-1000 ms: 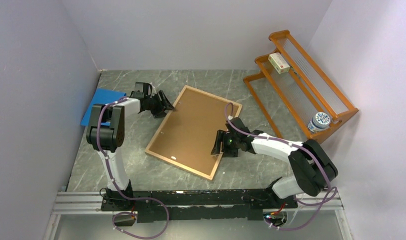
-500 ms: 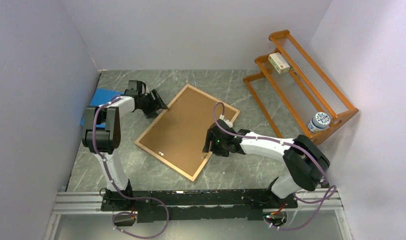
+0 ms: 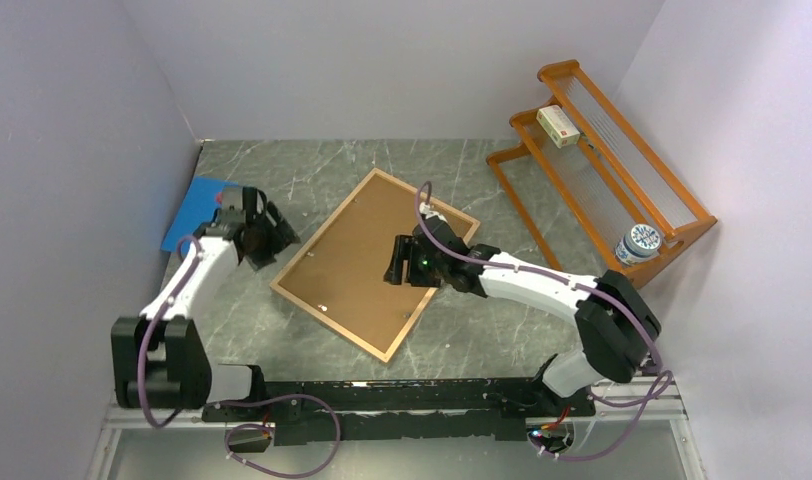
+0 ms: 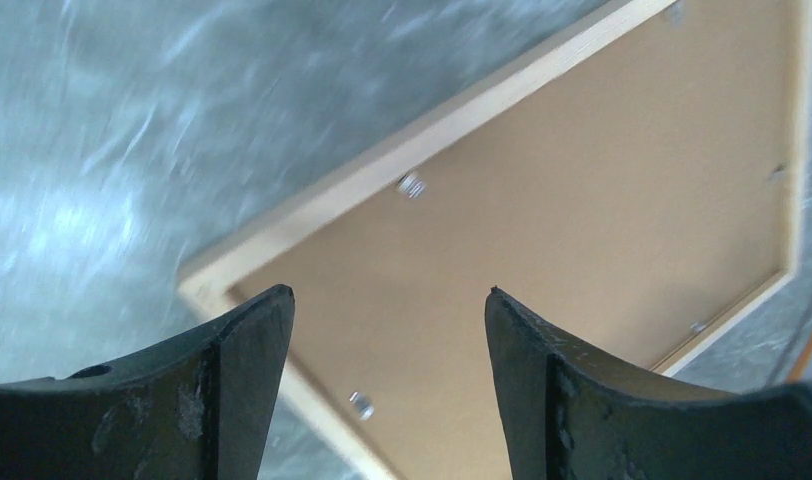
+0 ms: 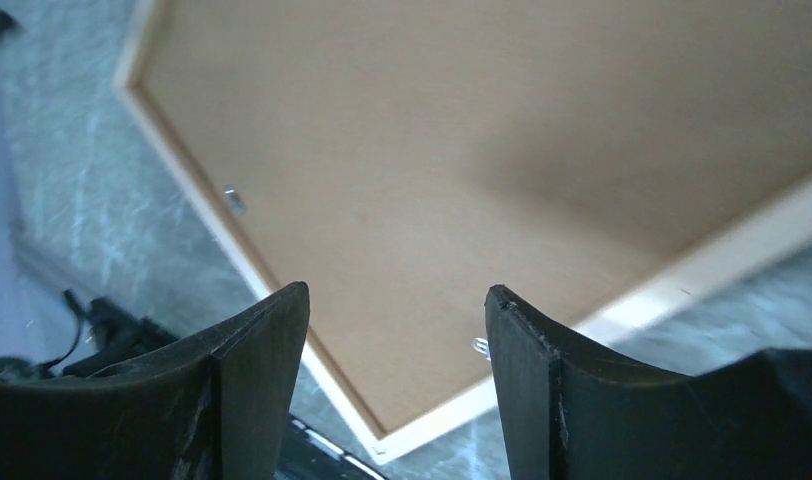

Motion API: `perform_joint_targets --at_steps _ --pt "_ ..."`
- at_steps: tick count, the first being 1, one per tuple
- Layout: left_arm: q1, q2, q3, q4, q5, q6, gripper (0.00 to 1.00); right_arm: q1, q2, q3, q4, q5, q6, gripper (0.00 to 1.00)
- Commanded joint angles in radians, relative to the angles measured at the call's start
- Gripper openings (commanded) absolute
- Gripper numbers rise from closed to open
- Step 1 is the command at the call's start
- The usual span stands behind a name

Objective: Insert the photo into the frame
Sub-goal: Adjust the photo frame at the center of the board, then install the photo frame at the center of the board.

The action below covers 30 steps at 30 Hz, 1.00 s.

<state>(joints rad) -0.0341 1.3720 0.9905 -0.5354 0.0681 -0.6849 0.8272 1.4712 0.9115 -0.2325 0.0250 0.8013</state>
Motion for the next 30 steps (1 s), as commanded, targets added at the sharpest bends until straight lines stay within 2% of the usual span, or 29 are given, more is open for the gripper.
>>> perform_joint_targets --at_steps 1,5,8,12,14,23,30 --pt "-0.002 -0.147 -0.177 -0.099 -0.051 -0.121 0.75 0.009 0.078 0.087 0.170 -0.188 -0.037 0.69" --pt "-0.003 -0.259 -0.316 -0.087 -0.032 -0.196 0.75 0.019 0.194 0.165 0.221 -0.303 -0.009 0.68" --pt "-0.002 -0.302 -0.379 -0.039 -0.026 -0.210 0.71 0.040 0.279 0.211 0.261 -0.356 0.001 0.61" --pt "-0.003 -0.263 -0.422 0.058 0.026 -0.184 0.38 0.066 0.377 0.270 0.296 -0.430 0.018 0.43" --pt "-0.002 -0.211 -0.415 0.071 0.043 -0.172 0.30 0.079 0.421 0.295 0.314 -0.467 0.031 0.39" --pt "-0.002 -0.031 -0.392 0.159 0.079 -0.122 0.27 0.129 0.554 0.411 0.298 -0.463 0.026 0.38" --pt "0.001 0.042 -0.323 0.172 0.037 -0.076 0.27 0.134 0.612 0.490 0.206 -0.321 -0.013 0.39"
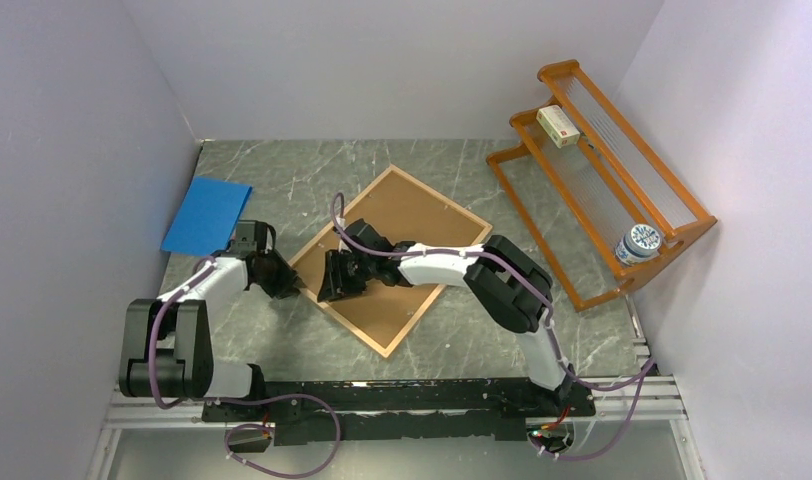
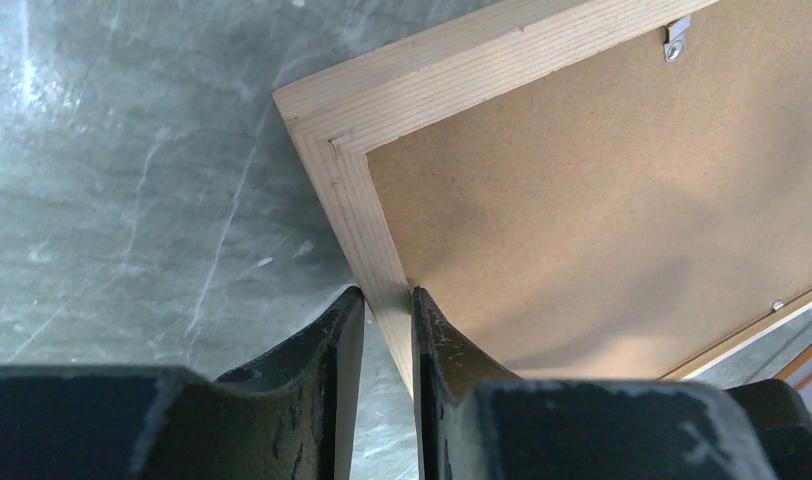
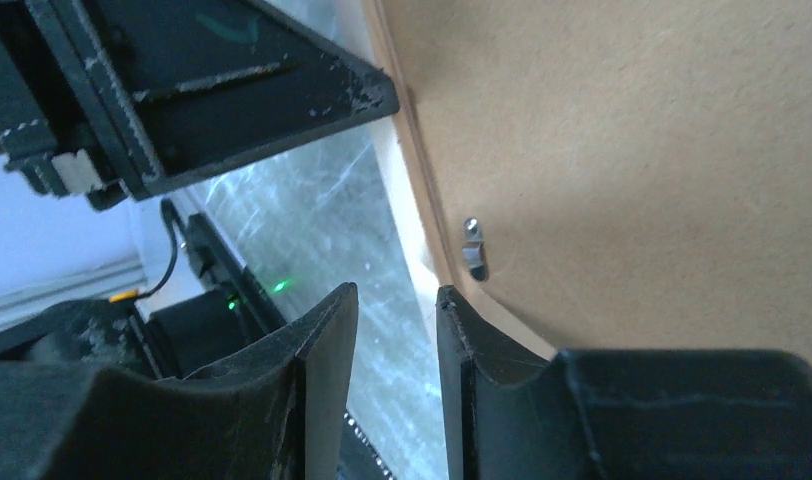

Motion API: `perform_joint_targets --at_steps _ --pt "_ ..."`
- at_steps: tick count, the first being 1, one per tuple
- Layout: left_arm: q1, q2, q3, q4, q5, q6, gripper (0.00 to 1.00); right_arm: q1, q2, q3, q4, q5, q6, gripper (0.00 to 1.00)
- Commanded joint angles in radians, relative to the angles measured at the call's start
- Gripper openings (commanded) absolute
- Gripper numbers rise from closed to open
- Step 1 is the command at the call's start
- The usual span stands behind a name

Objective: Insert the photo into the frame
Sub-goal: Install the photo frame at the center of the board.

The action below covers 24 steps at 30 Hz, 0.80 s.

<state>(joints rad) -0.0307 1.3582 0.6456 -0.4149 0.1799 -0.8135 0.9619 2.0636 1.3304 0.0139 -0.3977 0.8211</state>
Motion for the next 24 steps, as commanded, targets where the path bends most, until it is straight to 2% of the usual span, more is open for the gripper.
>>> perform_joint_targets --at_steps 1,7,13,24 --pt "-0.001 0.061 0.029 0.049 -0.082 0.056 0.27 -0.001 0.023 0.079 -0.053 0.131 -0.039 0.39" --pt "0.008 0.069 0.040 0.048 -0.097 0.066 0.28 0.000 0.044 0.120 -0.092 0.192 -0.068 0.40" --pt "0.011 0.069 0.026 0.080 -0.063 0.070 0.33 0.000 0.078 0.127 -0.078 0.132 -0.070 0.40" --pt "0.010 0.056 0.016 0.098 -0.024 0.094 0.33 0.000 0.103 0.121 -0.041 0.031 -0.039 0.35"
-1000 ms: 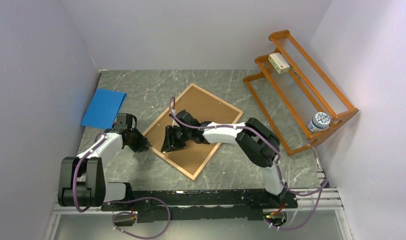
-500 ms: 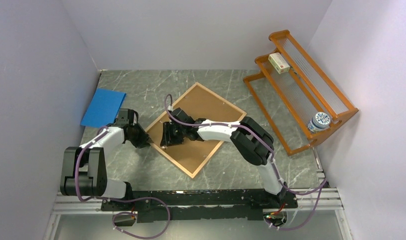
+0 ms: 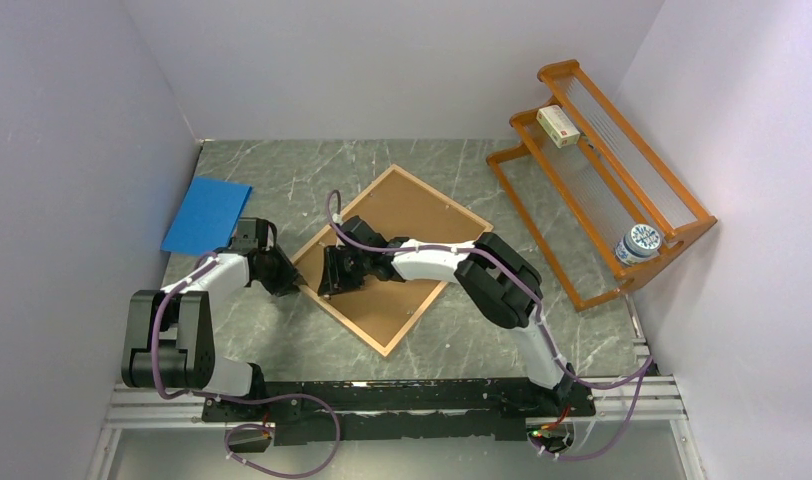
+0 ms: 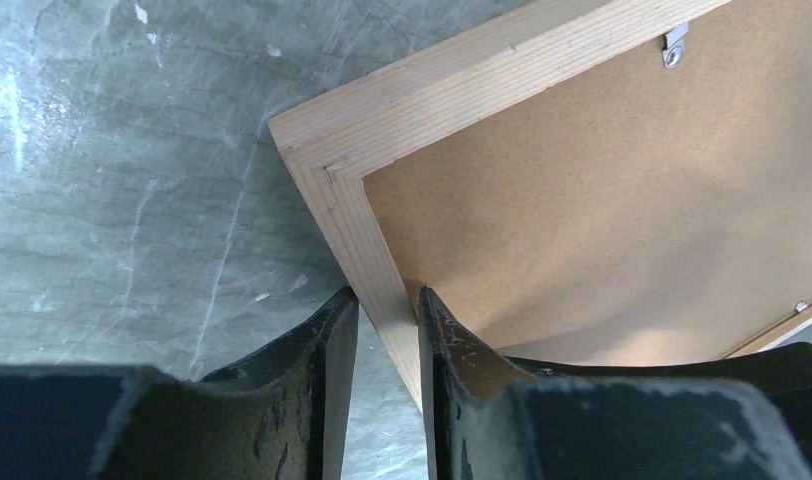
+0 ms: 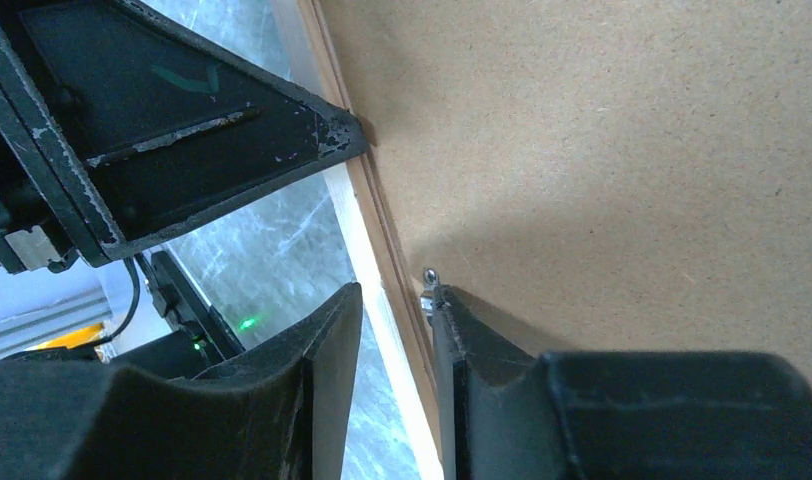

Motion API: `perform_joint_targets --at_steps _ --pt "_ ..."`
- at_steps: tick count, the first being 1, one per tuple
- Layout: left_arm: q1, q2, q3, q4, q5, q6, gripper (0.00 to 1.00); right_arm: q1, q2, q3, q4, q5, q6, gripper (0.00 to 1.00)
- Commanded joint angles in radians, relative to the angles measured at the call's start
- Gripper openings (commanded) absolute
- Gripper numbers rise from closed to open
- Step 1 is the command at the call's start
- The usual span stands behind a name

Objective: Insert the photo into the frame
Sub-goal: Install the photo frame at the center of the board.

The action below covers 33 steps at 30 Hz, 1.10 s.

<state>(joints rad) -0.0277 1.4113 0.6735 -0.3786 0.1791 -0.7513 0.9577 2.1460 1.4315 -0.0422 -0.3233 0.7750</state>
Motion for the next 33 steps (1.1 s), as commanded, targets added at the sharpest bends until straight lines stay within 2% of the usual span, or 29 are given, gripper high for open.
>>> perform_joint_targets --at_steps 1,17,24,28,33 --pt "0.007 0.002 -0.013 0.064 -0.018 0.034 0.33 0.004 0.021 0.020 0.016 -0.045 0.007 0.35" --pt "0.008 0.019 -0.038 0.117 0.053 0.042 0.31 0.003 0.056 0.014 0.136 -0.091 0.069 0.34" --pt "0.007 -0.004 -0.022 0.092 0.031 0.051 0.33 -0.002 -0.025 0.000 0.114 -0.011 0.041 0.45" --pt "0.007 -0.029 -0.002 0.065 0.006 0.059 0.42 -0.014 -0.127 -0.048 0.079 0.068 0.019 0.52" --pt "0.007 -0.051 0.019 0.039 -0.043 0.051 0.60 -0.063 -0.272 -0.109 -0.051 0.241 -0.063 0.55"
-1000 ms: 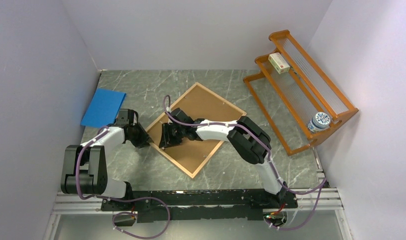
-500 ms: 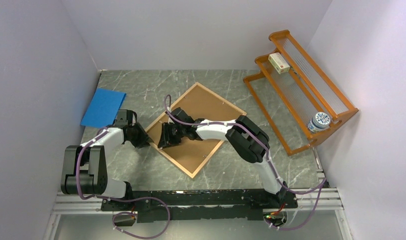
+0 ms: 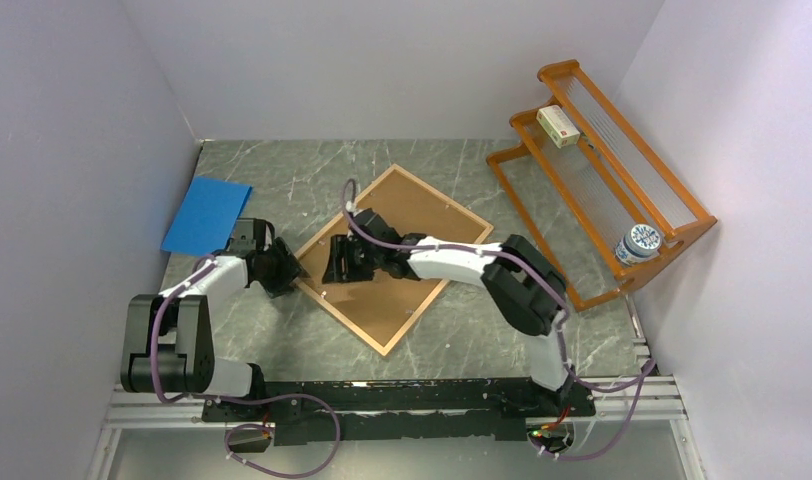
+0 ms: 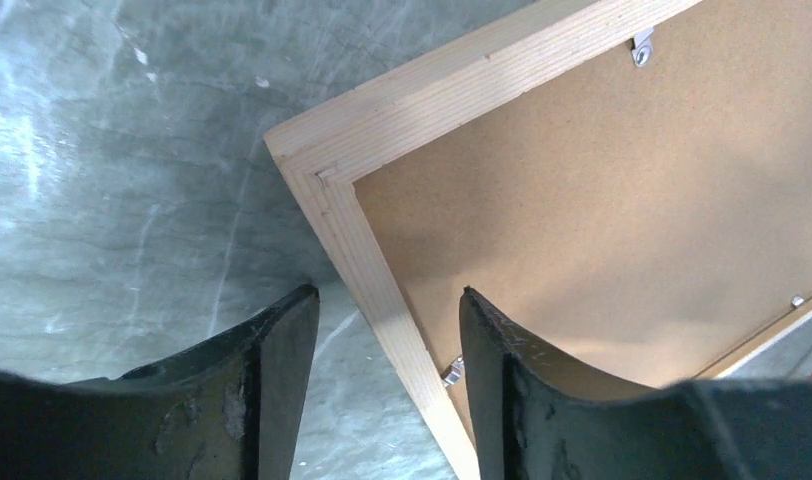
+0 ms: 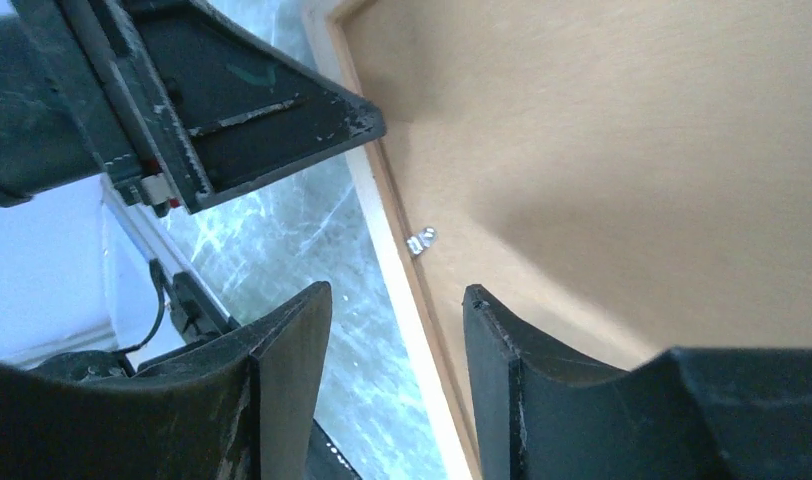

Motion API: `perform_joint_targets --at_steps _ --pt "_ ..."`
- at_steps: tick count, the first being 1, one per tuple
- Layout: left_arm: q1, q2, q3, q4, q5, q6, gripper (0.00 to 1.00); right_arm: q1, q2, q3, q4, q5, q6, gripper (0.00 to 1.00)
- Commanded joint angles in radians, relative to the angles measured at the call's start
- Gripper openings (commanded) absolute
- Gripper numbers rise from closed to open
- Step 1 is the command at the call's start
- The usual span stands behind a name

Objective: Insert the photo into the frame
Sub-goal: Install the photo frame at the center of the board, then adjust the photo frame at the center of the board.

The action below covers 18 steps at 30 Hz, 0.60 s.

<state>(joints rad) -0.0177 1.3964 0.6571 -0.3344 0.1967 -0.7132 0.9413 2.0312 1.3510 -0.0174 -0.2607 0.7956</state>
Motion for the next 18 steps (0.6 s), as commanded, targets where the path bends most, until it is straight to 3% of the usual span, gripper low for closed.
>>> perform_joint_targets --at_steps 1,5,10,18 --pt "-0.003 -0.041 0.036 -0.007 -0.067 0.008 0.64 -0.073 -0.184 -0.039 -0.106 0.220 -0.110 0.57" --pt "-0.002 -0.055 0.031 -0.004 -0.070 -0.011 0.75 -0.202 -0.227 -0.032 -0.217 0.347 -0.231 0.69" --pt "-0.002 -0.073 0.016 -0.008 -0.061 -0.035 0.79 -0.382 -0.150 0.066 -0.335 0.495 -0.344 0.85" --pt "-0.003 -0.078 -0.011 -0.011 -0.017 -0.053 0.81 -0.549 0.004 0.253 -0.407 0.612 -0.443 0.92"
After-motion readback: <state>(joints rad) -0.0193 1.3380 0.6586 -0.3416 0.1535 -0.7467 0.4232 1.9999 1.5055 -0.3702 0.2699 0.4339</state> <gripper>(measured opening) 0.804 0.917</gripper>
